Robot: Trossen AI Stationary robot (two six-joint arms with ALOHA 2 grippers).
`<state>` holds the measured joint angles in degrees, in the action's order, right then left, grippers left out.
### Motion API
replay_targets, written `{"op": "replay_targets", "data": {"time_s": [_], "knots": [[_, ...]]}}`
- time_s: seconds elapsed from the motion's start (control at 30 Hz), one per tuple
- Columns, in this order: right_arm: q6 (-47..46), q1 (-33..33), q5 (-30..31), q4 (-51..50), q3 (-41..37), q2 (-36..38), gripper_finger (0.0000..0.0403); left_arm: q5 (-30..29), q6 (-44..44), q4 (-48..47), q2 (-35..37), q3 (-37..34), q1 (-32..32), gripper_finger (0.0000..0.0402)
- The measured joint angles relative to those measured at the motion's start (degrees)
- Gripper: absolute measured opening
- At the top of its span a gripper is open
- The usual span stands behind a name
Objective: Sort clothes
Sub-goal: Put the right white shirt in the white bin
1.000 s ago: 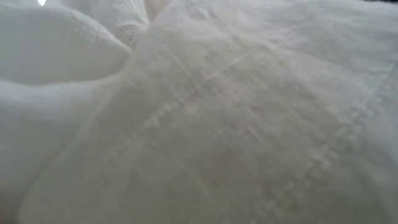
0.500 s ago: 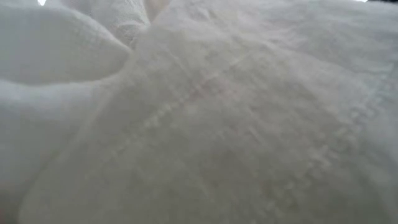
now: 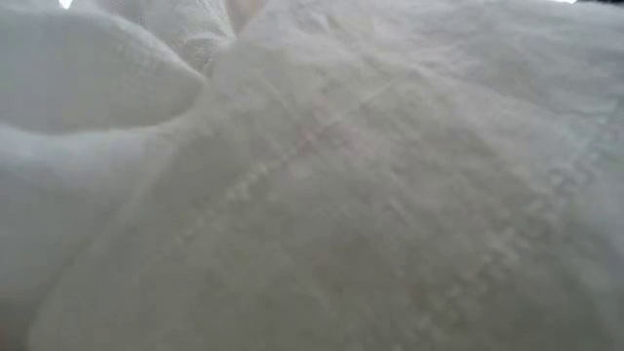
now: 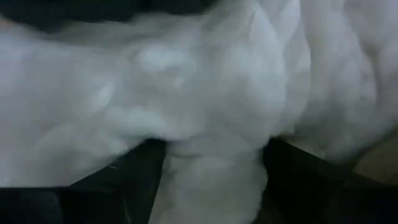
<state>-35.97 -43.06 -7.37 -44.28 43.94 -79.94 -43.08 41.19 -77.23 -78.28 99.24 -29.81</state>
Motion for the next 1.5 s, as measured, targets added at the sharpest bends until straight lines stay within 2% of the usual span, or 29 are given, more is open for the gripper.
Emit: {"op": "replay_targets", "data": {"time_s": [0.17,0.3,0.37,0.4,0.53,0.77,0.97,1.1,1.27,1.37,1.5], "knots": [[0.54,0.97,-0.11,0.45,-0.01,-8.11,0.0199,-0.07,-0.24,0.0,0.0,0.0,0.43,0.0],[1.05,1.1,-0.2,1.75,0.1,-10.54,0.0105,-0.12,-0.24,0.02,0.0,-0.01,0.62,0.0],[1.04,1.1,-0.24,1.96,0.03,-9.78,0.0048,-0.14,-0.24,0.06,0.0,0.0,0.63,0.0],[1.04,1.08,-0.15,2.04,0.01,-8.74,0.0034,-0.14,-0.24,0.04,0.0,0.0,0.69,0.0],[-3.17,1.04,2.02,1.15,0.03,-1.5,0.0032,-1.15,-0.24,0.04,0.0,0.0,0.69,0.0],[-11.75,1.08,10.77,-0.41,1.49,15.85,0.0032,-1.58,-0.24,0.11,0.0,-0.02,0.69,0.0],[-14.94,1.1,23.06,-0.61,4.28,25.68,0.0032,-1.58,-0.24,0.27,0.0,-0.02,0.76,0.0],[-11.87,1.6,33.41,-0.35,9.02,28.96,0.0032,-1.58,-0.24,1.21,0.0,-0.02,0.78,0.0],[-2.3,4.76,43.48,-0.18,18.7,29.37,0.0032,-1.58,-2.13,4.58,0.0,0.09,0.78,0.0],[5.86,8.34,46.55,0.5,25.43,28.33,0.0032,-1.59,-5.23,8.45,0.01,0.5,0.78,0.0],[18.35,14.16,47.06,5.65,33.09,26.79,0.0032,-1.72,-10.46,14.1,0.13,1.76,0.78,0.0]]}}
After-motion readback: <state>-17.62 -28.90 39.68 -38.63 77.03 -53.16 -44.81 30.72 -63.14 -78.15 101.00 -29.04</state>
